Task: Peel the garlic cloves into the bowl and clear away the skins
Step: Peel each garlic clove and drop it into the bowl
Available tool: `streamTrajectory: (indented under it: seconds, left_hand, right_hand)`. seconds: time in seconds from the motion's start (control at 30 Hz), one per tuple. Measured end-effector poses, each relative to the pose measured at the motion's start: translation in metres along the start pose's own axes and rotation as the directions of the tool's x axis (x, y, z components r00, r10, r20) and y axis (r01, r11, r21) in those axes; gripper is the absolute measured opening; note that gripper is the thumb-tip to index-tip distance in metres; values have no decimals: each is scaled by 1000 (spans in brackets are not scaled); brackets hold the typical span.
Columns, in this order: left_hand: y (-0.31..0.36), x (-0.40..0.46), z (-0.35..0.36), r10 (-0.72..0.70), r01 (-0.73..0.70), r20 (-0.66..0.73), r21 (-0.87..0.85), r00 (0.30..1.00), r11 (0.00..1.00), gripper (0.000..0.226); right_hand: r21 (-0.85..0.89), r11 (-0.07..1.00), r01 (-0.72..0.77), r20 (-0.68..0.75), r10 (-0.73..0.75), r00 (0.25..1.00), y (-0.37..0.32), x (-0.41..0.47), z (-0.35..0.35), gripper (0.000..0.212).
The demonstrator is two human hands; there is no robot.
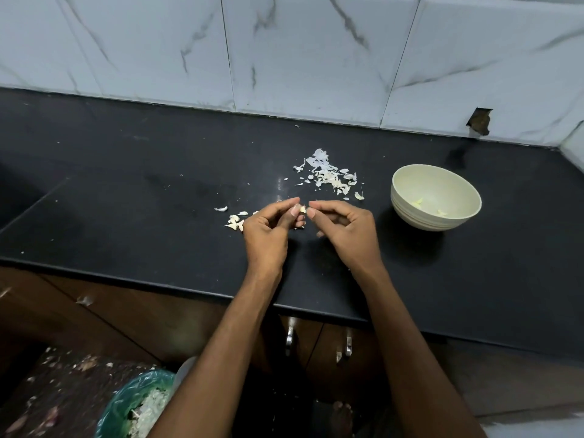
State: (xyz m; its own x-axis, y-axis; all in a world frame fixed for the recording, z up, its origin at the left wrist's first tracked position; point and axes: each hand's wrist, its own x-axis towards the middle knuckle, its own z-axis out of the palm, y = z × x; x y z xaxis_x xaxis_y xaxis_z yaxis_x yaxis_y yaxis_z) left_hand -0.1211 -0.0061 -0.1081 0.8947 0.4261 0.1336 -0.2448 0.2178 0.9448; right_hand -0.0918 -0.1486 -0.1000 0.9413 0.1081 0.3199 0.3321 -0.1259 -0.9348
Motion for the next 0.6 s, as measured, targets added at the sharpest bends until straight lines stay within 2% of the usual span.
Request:
streamTrajectory:
  seconds: [0.23,0.6]
  left_hand:
    - [-2,0,3,27,-29,21,105,999,994,16]
    - [0,0,1,53,-58,51,94,997,994,17]
  right_hand:
    - [8,1000,4,47,-4,999,2,-5,2,12]
    - [115,991,-64,92,53,994,4,-2,2,10]
